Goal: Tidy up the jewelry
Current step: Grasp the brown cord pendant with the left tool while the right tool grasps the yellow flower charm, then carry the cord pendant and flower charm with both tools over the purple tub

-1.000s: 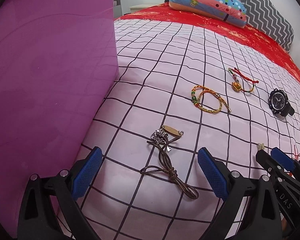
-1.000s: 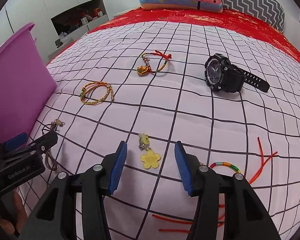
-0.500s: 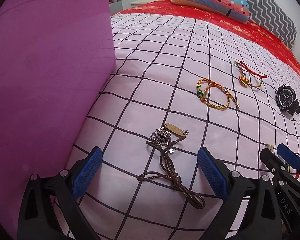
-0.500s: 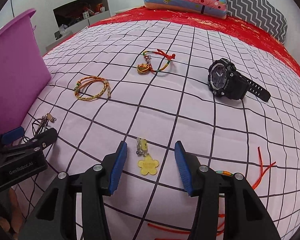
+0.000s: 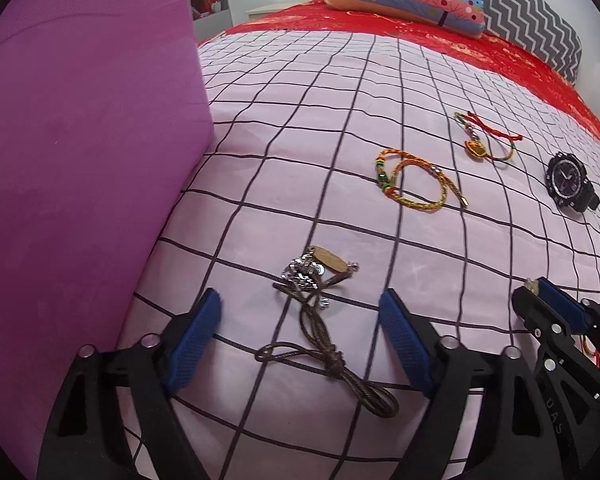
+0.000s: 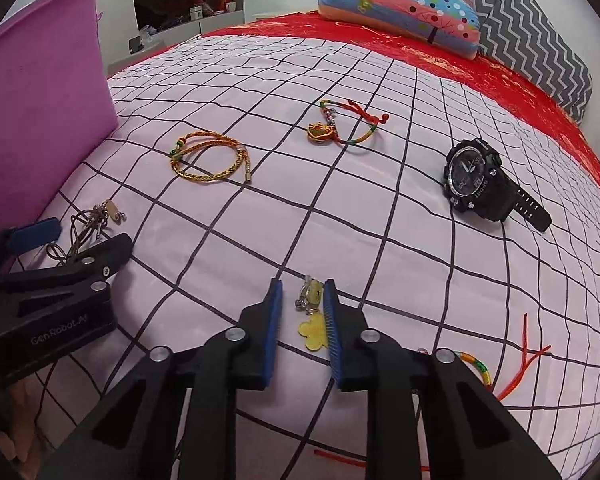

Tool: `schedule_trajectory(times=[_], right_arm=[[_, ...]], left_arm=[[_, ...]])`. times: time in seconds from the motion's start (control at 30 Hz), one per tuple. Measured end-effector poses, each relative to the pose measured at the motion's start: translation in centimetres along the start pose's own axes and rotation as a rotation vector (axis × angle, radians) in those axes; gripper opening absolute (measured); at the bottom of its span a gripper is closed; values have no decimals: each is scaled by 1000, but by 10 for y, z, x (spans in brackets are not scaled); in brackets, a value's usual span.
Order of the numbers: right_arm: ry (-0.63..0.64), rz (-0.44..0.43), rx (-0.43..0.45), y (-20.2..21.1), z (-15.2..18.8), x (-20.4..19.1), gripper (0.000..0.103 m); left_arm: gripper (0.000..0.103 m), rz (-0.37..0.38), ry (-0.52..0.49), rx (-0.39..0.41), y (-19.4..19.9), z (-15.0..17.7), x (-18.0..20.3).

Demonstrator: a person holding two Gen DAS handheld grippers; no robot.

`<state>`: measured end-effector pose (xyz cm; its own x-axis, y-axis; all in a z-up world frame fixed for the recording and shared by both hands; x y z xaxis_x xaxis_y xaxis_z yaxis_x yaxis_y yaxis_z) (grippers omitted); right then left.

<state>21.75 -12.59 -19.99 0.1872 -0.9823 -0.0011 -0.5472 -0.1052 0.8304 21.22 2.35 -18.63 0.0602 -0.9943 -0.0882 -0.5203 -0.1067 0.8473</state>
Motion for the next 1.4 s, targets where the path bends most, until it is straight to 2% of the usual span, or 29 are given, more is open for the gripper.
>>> schedule_trajectory(times=[0.07, 0.1, 0.13, 0.17, 0.23, 0.53, 1.0, 1.17, 1.4], right_arm=[[-2, -1, -3, 0, 0, 0, 13], [-3, -2, -3, 0, -1, -1, 13], [-5, -3, -2, 1, -1, -1, 13], [-9, -8, -1, 1, -1, -1, 12], [-22, -19, 1, 2, 0, 0, 12], [-140, -99, -3, 18, 8, 8, 12], [-223, -157, 38, 91, 33, 0, 12], [-228, -165, 70, 120, 37, -6, 12], [-209, -180, 151, 172, 28, -21, 12]], left_arm=[[55, 29, -17, -1, 2, 0, 7], [51, 44, -25, -1, 3, -1, 11], [39, 56, -33, -2, 4, 0, 13], [23, 67, -39, -5, 5, 0, 16], [7, 90, -47, -16, 7, 2, 21], [6, 179, -1, -31, 26, 14, 18], [7, 243, -18, 29, 91, 33, 15], [7, 258, -15, 67, 122, 39, 9], [7, 250, 14, 167, 176, 30, -17]])
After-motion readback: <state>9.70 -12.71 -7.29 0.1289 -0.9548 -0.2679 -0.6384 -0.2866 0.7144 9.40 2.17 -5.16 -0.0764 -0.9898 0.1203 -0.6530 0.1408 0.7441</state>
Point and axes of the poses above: each gripper's, at about its wrist camera, not at the fingertips, and y roughly against the way its jaws point, x to its right, z to its underside, the point moved 8 cm from there along -y, roughly the way its jaws point, and after that the axes turned 3 degrees about -y, right-handed, at the moved point
